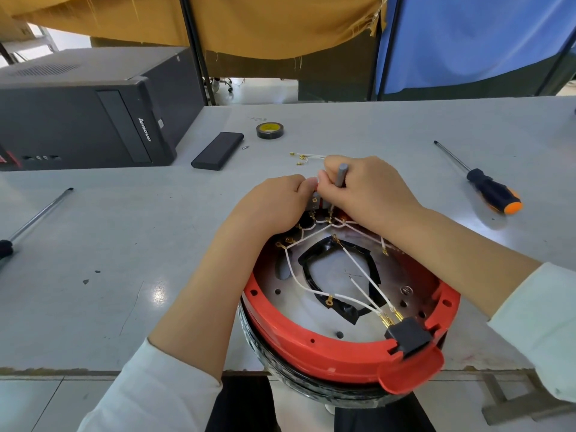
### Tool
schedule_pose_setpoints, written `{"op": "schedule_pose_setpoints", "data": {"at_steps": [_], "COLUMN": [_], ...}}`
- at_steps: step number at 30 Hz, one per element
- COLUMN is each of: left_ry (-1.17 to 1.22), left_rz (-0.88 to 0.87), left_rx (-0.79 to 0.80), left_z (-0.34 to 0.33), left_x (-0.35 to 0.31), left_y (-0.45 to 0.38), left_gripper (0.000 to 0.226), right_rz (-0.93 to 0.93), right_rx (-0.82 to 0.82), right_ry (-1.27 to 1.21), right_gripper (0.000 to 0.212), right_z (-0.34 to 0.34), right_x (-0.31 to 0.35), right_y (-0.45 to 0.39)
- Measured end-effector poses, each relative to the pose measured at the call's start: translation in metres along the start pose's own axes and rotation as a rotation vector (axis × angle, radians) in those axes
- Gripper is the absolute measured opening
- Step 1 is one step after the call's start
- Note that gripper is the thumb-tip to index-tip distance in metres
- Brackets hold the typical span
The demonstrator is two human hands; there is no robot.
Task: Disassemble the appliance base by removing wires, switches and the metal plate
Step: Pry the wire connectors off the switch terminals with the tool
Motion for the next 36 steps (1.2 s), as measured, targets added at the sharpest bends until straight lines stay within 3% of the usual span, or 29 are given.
{"op": "schedule_pose_setpoints", "data": {"at_steps": [4, 11, 27, 30, 33, 36], "left_ry": [-0.014, -0.010, -0.015, -0.026, -0.023, -0.022], "left_rz": [-0.007, -0.002, -0.006, -0.010, -0.014, -0.013], "left_rx": [0.009, 0.008, 0.006, 0.000, -0.002, -0.003], "left_z": [0.000, -0.001, -0.001, -0.001, -0.001, -0.001], "left_x": [0.000, 0.001, 0.001, 0.000, 0.000, 0.002], "left_y": [-0.001, -0.001, -0.002, -0.002, -0.002, -0.003], "left_gripper": [0.042, 0.043, 0.042, 0.042, 0.041, 0.042], "right_rz": [-0.104, 0.057, -0.149, -0.157, -0.102, -0.053], "right_rx": [0.026, -0.068, 0.086, 0.107, 0.057, -0.066], "right_ry": [-0.147, -0.015, -0.108, -0.022, 0.068, -0.110], "right_gripper": [0.042, 0.044, 0.041, 0.041, 0.044, 0.045], "right_z": [0.000, 0.008, -0.004, -0.008, -0.009, 0.004], "right_x": [-0.010, 0.002, -0.012, -0.014, -0.012, -0.009], "right_y": [-0.005, 0.003, -0.009, -0.012, -0.008, -0.003]}}
Point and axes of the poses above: each hand's wrist, its own y-axis away from the middle knuckle, its own z-axis out of the back of the hand, x = y × z, the point moved 6 cm from there along -y, towards the middle knuckle, and after that the axes turned 10 degrees about -z, right-handed, at the moved point
